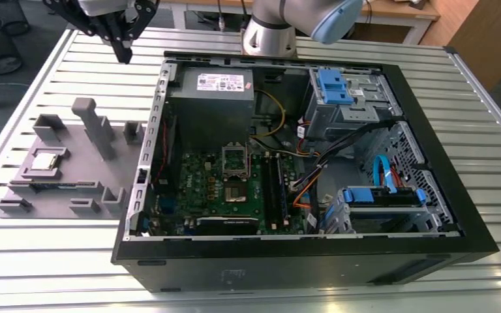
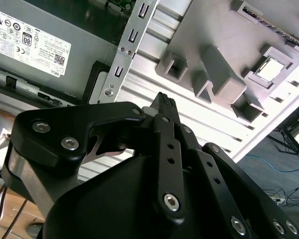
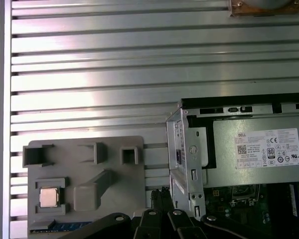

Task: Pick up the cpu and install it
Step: 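Reach for the cpu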

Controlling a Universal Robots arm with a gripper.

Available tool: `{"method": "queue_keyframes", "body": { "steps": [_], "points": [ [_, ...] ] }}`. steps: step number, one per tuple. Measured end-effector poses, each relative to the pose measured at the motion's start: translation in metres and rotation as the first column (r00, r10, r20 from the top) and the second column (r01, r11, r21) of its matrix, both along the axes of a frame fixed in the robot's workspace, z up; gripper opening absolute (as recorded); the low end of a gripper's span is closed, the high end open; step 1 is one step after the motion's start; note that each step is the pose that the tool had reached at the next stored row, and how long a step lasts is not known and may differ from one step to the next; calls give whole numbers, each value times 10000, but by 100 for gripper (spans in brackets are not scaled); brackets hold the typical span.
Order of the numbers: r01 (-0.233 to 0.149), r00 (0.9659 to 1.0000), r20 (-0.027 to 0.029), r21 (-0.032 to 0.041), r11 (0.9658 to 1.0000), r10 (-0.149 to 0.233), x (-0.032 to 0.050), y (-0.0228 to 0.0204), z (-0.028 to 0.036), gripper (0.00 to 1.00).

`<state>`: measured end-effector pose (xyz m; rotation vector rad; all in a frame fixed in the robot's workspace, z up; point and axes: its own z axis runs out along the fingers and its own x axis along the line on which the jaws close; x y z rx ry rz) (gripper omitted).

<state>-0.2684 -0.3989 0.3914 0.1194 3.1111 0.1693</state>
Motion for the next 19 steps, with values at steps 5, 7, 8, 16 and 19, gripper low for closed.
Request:
{"method": "queue_keyframes", "body": {
  "steps": [5,7,8,16,19],
  "points": [
    [0,10000,1,0,10000,0,-28,0,0,10],
    [0,10000,1,1,10000,0,-37,0,-1,10],
    [0,10000,0,0,10000,0,-42,0,0,10],
    [0,10000,1,1,10000,0,-91,0,0,10],
    [0,10000,1,2,10000,0,-116,0,0,10]
  ]
}}
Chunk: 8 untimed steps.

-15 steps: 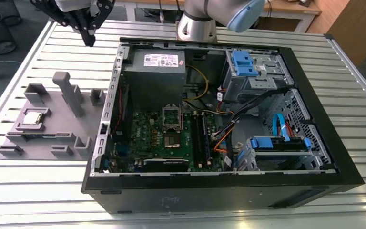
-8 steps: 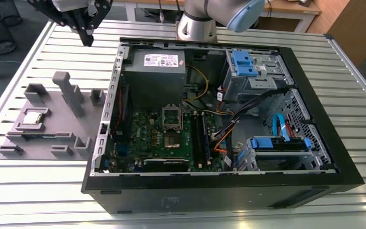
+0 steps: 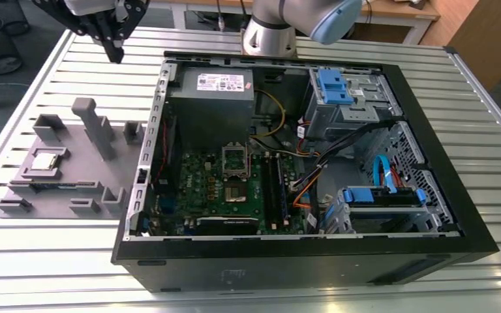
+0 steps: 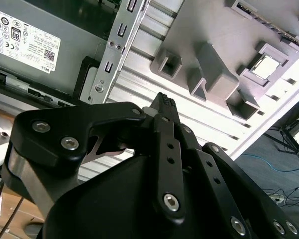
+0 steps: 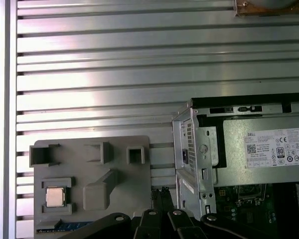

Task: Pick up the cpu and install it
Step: 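Reach for the cpu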

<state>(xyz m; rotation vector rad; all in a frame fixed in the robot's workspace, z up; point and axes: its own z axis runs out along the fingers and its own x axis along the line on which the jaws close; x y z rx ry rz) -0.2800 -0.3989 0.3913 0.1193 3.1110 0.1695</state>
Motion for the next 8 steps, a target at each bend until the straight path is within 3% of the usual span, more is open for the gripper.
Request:
{"method": "queue_keyframes", "body": {
  "steps": [8],
  "points": [
    [0,10000,0,0,10000,0,-66,0,-1,10]
  ]
}}
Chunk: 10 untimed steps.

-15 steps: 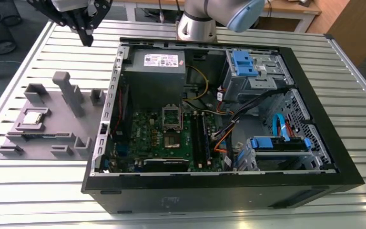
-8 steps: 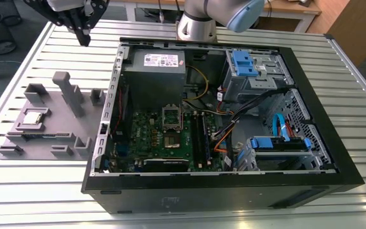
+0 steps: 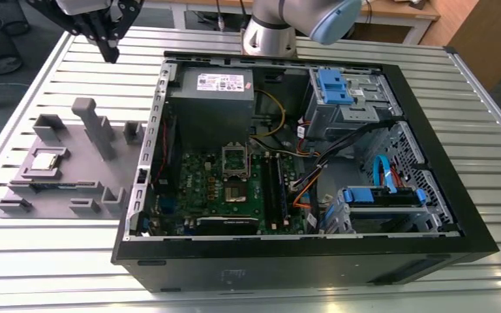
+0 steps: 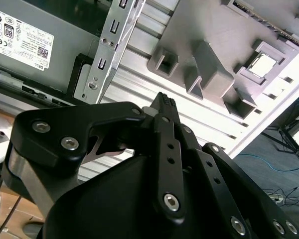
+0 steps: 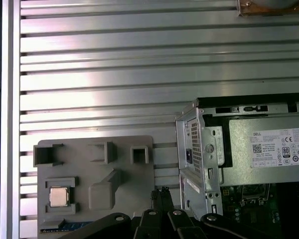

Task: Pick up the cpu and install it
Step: 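Reach for the cpu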

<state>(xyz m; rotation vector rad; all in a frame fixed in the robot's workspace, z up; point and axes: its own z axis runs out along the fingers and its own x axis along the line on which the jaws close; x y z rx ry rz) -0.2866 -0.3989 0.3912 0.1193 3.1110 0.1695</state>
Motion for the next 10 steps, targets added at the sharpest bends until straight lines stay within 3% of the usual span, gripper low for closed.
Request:
{"method": "queue_keyframes", "body": {
  "steps": [10],
  "points": [
    [0,10000,-1,0,10000,0,-66,0,0,10]
  ]
}}
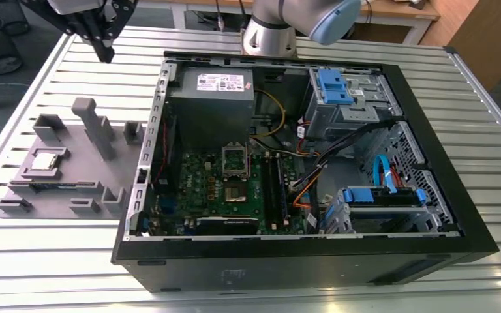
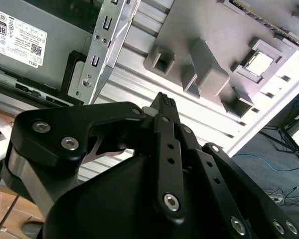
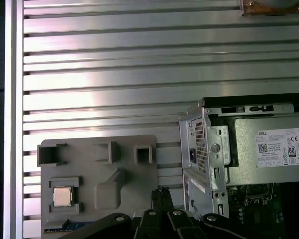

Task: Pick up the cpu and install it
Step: 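Reach for the cpu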

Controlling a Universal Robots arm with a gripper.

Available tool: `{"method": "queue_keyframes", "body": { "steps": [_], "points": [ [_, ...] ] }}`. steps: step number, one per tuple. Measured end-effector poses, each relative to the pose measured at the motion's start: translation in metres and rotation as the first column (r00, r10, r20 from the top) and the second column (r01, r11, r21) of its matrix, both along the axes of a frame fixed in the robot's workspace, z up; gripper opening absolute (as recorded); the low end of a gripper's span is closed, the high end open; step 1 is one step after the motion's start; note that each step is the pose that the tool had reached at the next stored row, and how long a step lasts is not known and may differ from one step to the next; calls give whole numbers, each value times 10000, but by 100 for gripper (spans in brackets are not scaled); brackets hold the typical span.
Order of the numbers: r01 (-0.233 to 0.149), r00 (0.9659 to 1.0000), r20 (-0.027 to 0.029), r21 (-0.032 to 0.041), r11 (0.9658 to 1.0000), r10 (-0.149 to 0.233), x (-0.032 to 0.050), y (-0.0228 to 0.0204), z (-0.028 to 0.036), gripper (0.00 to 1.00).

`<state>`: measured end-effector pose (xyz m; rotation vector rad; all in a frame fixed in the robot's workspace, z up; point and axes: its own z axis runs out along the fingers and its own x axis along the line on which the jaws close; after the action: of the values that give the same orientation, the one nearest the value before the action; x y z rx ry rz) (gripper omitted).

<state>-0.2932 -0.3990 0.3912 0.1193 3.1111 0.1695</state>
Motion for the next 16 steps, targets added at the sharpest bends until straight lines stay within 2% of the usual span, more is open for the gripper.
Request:
{"method": "queue_keyframes", "body": {
  "steps": [16],
  "points": [
    [0,10000,0,0,10000,0,-69,0,0,10]
  ]
}}
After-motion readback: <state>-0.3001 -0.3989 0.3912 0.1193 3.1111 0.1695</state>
